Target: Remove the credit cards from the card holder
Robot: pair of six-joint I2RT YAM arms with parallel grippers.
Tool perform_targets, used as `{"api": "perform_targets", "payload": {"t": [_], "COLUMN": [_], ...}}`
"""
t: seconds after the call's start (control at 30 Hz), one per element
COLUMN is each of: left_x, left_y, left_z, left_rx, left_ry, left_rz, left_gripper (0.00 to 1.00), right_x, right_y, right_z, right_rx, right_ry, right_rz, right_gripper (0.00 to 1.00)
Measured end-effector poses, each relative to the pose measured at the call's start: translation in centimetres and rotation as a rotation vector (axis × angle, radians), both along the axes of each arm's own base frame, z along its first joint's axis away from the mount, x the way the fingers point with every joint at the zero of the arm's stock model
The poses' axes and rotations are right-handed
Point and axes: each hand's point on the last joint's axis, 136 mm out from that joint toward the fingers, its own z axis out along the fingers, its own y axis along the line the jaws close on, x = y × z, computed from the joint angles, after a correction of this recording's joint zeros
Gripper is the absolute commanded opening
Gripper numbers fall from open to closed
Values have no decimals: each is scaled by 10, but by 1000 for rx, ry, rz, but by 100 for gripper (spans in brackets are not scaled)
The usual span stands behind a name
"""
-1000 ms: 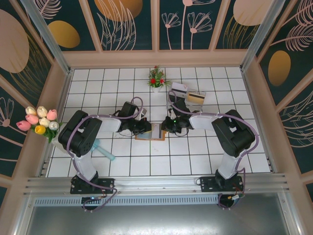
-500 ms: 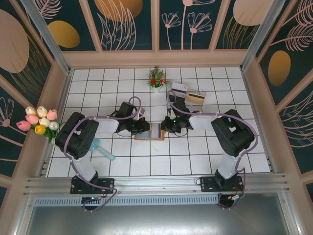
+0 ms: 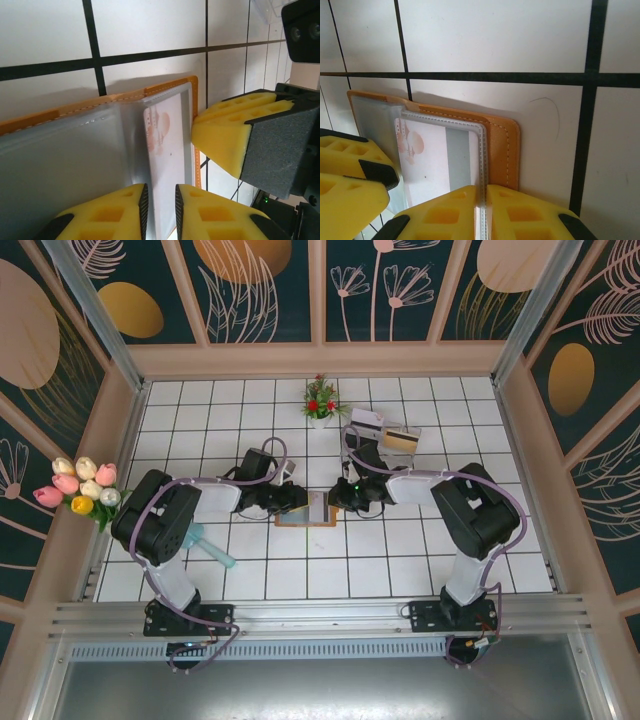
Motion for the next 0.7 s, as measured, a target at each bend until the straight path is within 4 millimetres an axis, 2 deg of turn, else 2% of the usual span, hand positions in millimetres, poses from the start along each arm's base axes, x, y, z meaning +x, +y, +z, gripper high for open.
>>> {"api": "perform_targets", "payload": {"t": [0.37,0.7], "left_x": [-3,-1], "left_y": [-7,-9], "left_z": [-3,-2], "left_rx": [-9,25], "left_ry": [23,41], "left_rz": [-30,-50], "left_gripper": [26,36], "right_x": [0,0], "right_y": [0,0], "right_z": [0,0], "right_rx": [2,2], "right_ry": [0,0], "right_rz": [0,0], "right_gripper": [16,16]}}
